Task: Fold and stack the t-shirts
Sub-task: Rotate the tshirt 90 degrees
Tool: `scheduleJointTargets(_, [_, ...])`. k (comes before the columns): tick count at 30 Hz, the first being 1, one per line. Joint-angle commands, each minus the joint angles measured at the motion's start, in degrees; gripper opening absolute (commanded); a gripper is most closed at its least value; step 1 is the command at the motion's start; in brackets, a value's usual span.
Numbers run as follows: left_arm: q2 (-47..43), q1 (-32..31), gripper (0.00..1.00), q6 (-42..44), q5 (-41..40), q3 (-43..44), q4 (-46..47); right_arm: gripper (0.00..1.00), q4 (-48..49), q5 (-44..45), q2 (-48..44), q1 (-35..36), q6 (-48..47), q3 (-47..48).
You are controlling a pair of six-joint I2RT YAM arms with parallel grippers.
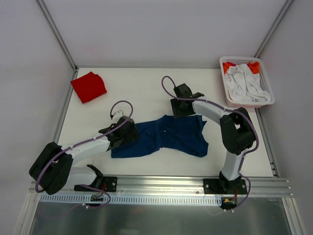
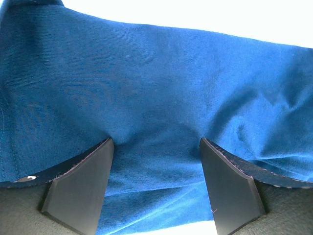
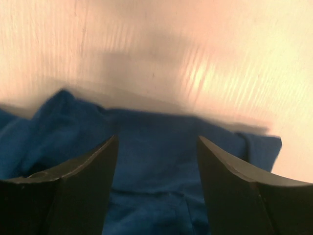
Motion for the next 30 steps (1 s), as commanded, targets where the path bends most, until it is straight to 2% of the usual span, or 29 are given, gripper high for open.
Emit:
scheduleJointTargets(1, [2.23,-0.91,0.72,-3.41,1.2,-1.48,-3.83,0.68,-2.51,-0.68,-8.31,0.4,-1.39,-2.08])
scheduleJointTargets(8, [5.66,-1.0,0.73,-2.53,1.73,0.81,-3.66,0.69,-1.9,0.82,-17.39,2.59,1.77,-13.15])
scheduleJointTargets(16, [4.79,-1.0,0.73,-2.0,1.29,1.16,-3.92,0.7,1.08,0.29,-16.34,4.27,2.48,-21.59])
scheduleJointTargets(22, [3.64,-1.0,0.73,-1.83,1.9,0.72,-4.18,0.71,3.72,1.08,-13.01,4.36,2.48,-23.71])
scheduleJointTargets(30, [1.27,-1.08,0.73,-2.35,1.82,-0.86,-4.88,0.72,3.55,4.24,-6.5,4.36,-0.59,-19.77])
